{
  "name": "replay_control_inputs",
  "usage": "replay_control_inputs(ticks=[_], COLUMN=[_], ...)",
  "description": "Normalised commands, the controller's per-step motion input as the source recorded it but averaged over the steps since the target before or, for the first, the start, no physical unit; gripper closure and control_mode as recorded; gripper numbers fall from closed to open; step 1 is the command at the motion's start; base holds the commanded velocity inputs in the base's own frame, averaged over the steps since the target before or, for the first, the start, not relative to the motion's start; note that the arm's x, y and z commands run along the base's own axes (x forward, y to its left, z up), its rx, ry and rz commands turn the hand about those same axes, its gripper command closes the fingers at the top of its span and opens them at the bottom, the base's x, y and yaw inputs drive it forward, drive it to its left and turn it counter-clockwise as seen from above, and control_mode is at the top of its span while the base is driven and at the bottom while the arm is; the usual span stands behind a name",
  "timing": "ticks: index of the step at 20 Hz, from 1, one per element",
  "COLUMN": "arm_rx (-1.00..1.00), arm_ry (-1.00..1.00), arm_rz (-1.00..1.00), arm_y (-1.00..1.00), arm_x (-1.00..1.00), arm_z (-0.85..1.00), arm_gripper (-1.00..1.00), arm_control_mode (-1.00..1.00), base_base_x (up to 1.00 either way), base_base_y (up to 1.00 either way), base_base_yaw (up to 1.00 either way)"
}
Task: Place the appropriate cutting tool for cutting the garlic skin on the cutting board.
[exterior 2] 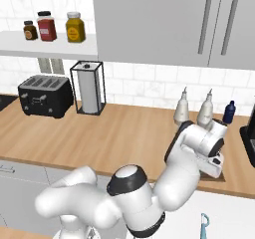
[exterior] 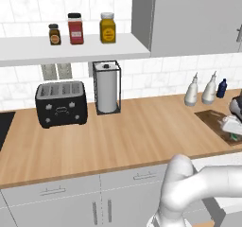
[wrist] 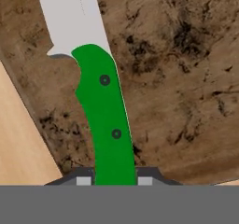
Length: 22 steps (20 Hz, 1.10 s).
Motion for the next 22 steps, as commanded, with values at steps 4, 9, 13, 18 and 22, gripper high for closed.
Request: replay_control_inputs(ticks=[4, 9, 13, 18, 22], arm_rx=[0.00, -0.08, -0.13, -0.13, -0.18], arm_ry=[-0.16, -0.22, -0.31, -0.16, 0.00], arm_rz=[0.00, 0.02, 0.05, 0.03, 0.02], arm_y=[0.46, 0.60, 0.55, 0.76, 1.00], arm_x=[-0.65, -0.13, -0.35, -0.66, -0.57], arm_z=[-0.01, 0.38, 0.71, 0.64, 0.71], arm_gripper=[-1.00, -1.00, -1.00, -1.00, -1.00], arm_control_mode=[-1.00, -1.00, -1.00, -1.00, -1.00], base_base_x=[0.00, 0.00, 0.00, 0.00, 0.00], base_base_y=[0.00, 0.00, 0.00, 0.00, 0.00], base_base_yaw=[0.00, 0.00, 0.00, 0.00, 0.00])
